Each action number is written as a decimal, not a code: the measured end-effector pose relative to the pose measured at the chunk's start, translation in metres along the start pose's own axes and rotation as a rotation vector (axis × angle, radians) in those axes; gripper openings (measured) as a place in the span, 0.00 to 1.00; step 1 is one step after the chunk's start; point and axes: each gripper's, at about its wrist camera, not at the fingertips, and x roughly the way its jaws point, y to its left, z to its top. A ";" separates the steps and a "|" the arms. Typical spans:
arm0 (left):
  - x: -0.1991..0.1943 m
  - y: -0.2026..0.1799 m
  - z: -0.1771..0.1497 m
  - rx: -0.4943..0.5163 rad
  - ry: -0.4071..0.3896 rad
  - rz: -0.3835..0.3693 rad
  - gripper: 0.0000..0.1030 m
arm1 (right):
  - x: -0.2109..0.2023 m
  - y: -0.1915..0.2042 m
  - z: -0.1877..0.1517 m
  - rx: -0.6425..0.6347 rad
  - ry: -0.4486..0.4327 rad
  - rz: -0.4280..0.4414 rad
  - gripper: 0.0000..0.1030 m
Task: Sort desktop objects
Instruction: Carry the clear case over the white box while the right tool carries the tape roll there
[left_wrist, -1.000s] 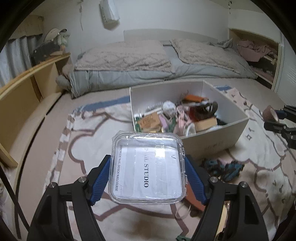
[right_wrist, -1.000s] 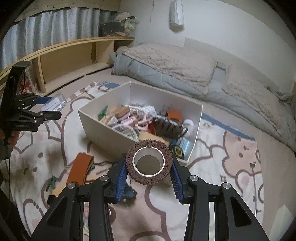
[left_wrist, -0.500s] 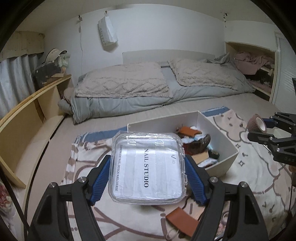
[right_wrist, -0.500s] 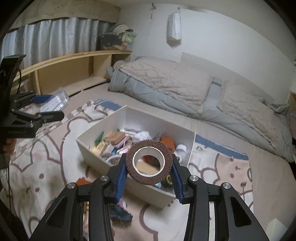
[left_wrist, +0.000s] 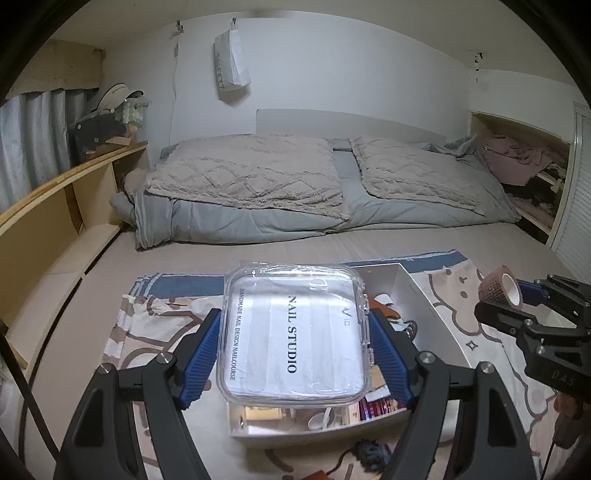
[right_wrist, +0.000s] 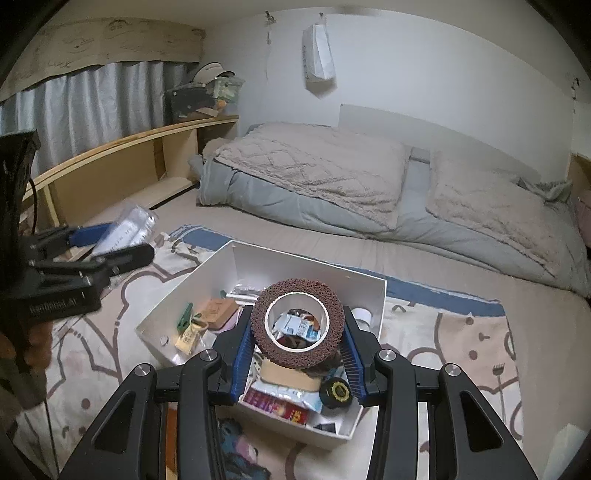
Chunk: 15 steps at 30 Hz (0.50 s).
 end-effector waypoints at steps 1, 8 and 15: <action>0.003 -0.001 0.001 -0.002 0.001 0.000 0.75 | 0.004 -0.001 0.002 0.008 0.001 0.005 0.43; 0.043 0.009 -0.003 -0.039 0.043 0.001 0.75 | 0.035 -0.006 0.003 0.057 0.018 0.019 0.43; 0.083 0.018 -0.005 -0.071 0.110 -0.010 0.75 | 0.068 -0.009 -0.006 0.059 0.080 0.026 0.43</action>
